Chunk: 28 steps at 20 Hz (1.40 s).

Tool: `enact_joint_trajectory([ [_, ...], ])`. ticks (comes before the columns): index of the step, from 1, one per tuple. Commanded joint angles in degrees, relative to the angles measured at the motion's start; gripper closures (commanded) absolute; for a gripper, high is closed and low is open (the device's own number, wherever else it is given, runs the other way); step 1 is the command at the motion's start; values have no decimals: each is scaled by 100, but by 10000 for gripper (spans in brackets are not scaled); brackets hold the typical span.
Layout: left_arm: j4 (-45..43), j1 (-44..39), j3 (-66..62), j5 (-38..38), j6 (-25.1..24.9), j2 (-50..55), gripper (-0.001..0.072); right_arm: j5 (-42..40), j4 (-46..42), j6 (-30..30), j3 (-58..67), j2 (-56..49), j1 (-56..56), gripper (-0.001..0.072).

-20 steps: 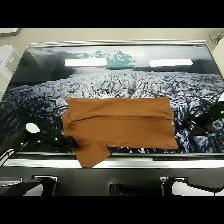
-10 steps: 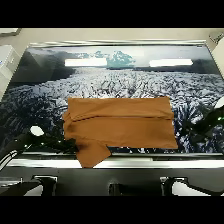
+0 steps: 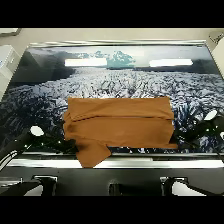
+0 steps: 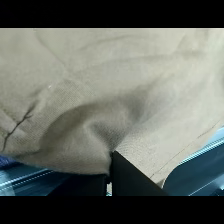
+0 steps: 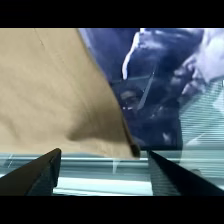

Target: Fold the clothes and pants, and hang the long-sleeved shirts on hangers.

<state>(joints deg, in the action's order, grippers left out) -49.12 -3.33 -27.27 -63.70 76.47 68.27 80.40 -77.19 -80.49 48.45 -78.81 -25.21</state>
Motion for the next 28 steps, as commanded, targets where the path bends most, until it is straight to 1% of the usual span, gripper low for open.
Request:
enact_joint_trajectory([
  [1,7,4,0,-33,-2,-4,680,-42,142,83,-50,-57,-251,110],
  [5,9,4,0,-33,-2,-4,680,-63,533,243,-61,-157,-431,130],
  [7,9,4,0,-35,0,-4,679,-212,684,284,-136,-162,-417,166],
  [8,9,4,-2,-42,0,-4,679,-256,713,273,-188,-190,-417,223],
  [9,9,7,-2,-81,-2,-4,679,-236,763,275,-229,-229,-417,339],
  [10,7,7,-2,-103,-2,-4,680,-188,798,280,-227,-269,-417,485],
  [11,7,7,-11,-127,-7,-4,679,-155,824,306,-221,-273,-417,670],
  [14,7,9,-33,-129,-26,-83,680,59,1019,601,-125,-273,-417,667],
  [17,-39,11,-422,-350,-87,-407,681,345,1182,616,358,-273,-417,670],
  [19,-317,9,-824,-437,-15,-540,681,531,1515,568,837,-273,-415,671],
  [21,-817,9,-1176,-275,343,-476,682,470,1537,396,1268,-275,-240,671],
  [25,-1071,17,-1961,223,448,-225,682,-291,1294,109,1969,-334,205,672],
  [27,-1067,15,-2420,514,518,138,682,-374,1276,55,2347,-640,400,672],
  [28,-1069,15,-2693,503,516,396,682,-422,1198,50,2527,-833,507,672],
])
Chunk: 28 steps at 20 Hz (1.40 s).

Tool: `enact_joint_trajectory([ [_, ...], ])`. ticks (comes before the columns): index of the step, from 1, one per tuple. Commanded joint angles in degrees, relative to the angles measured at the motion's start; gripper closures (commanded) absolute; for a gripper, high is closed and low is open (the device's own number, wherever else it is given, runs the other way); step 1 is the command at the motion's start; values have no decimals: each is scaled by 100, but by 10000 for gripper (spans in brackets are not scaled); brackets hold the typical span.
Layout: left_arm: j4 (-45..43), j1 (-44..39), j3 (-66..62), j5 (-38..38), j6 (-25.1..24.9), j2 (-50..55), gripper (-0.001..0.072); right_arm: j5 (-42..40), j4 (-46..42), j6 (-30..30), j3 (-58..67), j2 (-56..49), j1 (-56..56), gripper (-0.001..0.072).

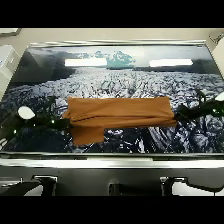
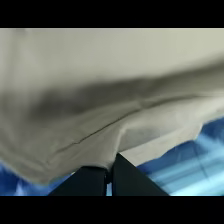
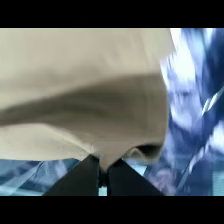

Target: Fold the clothes and pants, and hang the long-sleeved shirts on hangers.

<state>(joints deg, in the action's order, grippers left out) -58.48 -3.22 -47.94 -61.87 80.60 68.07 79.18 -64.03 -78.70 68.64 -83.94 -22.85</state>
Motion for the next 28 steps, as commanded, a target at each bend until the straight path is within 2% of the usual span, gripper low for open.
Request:
enact_joint_trajectory([
  [1,-133,4,-946,280,101,719,682,-356,-286,-188,673,-514,363,672],
  [6,-131,4,-2435,278,111,1849,682,-1099,-529,-321,938,-929,459,672],
  [11,-131,4,-2907,188,389,2592,682,-1539,520,-94,938,-1246,459,671],
  [18,-131,4,-2909,90,391,2730,682,-1934,1287,310,938,-1346,459,671],
  [28,-42,4,-3016,339,385,2719,682,-2015,1093,87,935,-1397,448,670],
])
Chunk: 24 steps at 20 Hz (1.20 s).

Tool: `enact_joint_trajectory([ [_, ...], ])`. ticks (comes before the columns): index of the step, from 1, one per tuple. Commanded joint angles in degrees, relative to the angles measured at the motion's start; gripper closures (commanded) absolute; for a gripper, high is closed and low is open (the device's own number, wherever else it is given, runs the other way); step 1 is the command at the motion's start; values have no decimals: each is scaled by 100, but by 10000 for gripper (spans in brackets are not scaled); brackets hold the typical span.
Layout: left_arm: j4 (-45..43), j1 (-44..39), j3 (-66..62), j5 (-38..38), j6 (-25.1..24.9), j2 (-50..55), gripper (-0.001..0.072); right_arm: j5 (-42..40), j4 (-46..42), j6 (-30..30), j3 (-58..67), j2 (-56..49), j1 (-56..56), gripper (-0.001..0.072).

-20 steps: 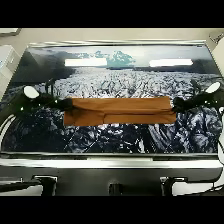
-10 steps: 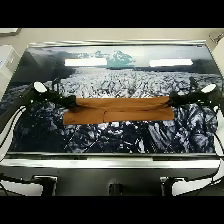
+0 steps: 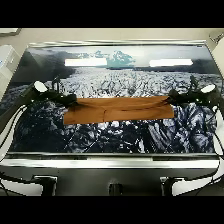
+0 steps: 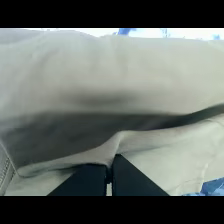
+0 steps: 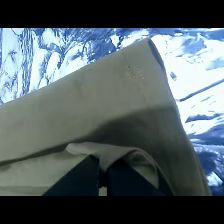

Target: Fold the clothes and pants, and hang the long-sleeved shirts on hangers.

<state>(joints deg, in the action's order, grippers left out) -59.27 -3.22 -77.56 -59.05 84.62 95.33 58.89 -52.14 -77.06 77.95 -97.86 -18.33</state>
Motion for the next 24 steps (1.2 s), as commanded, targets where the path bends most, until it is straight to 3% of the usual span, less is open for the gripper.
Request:
enact_joint_trajectory([
  [1,35,2,-66,63,-24,-24,682,55,-107,-74,4,-4,-4,670],
  [9,-111,-9,-63,560,212,107,678,133,-105,-278,0,-35,-4,662],
  [10,-48,-7,-63,551,243,107,635,140,-105,-380,0,-37,-7,565],
  [11,-26,-4,-66,527,245,94,388,186,-105,-459,13,-26,-9,322],
  [12,-33,7,-74,431,240,68,117,358,-131,-433,105,-11,-28,126],
  [13,-59,48,-133,223,232,39,64,640,-177,-361,289,-11,-92,58],
  [17,-96,354,-470,-391,216,-240,64,1049,-463,-468,629,-103,-839,5],
  [22,-94,297,-564,-348,221,-946,64,1993,892,103,632,-1084,-1019,4],
  [24,-90,195,-564,-345,221,-1154,65,2013,1237,219,632,-1292,-879,4],
])
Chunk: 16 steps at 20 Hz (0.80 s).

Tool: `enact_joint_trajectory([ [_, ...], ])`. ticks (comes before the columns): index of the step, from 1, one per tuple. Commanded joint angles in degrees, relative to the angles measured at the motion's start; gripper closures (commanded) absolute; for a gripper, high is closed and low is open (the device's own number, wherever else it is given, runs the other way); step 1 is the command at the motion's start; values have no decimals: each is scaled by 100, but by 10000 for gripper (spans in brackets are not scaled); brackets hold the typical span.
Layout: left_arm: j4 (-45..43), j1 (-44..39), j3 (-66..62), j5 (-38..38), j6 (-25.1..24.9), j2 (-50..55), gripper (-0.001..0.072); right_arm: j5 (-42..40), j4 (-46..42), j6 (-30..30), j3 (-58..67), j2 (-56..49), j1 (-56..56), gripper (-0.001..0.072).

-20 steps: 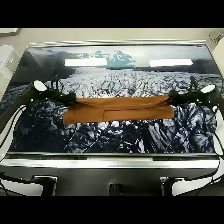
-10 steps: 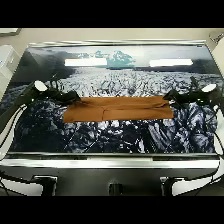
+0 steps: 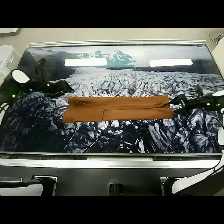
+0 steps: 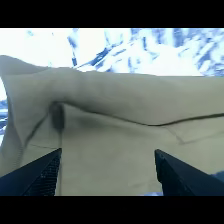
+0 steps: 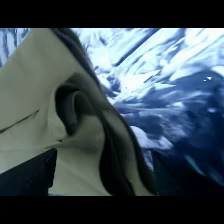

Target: Fold the clothes and pants, and hang the long-sleeved shirts on hangers.

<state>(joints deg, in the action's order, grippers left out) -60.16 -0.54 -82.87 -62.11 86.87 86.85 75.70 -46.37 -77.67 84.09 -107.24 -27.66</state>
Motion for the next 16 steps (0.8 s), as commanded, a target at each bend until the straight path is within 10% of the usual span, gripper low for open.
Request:
enact_joint_trajectory([
  [1,17,-153,-33,-39,-4,-393,64,232,693,293,17,-402,144,4],
  [5,20,-476,-33,-42,-2,-555,65,-275,675,286,17,-435,518,68],
  [8,15,-741,-33,-7,-4,-551,66,-385,752,295,20,-398,608,667],
  [10,15,-918,-31,177,-4,-518,81,-188,914,448,20,-195,608,670],
  [14,98,-1598,-20,1425,22,-138,623,225,970,304,17,708,728,670],
  [16,498,-2015,-22,1884,22,275,678,363,942,15,17,1226,894,670],
])
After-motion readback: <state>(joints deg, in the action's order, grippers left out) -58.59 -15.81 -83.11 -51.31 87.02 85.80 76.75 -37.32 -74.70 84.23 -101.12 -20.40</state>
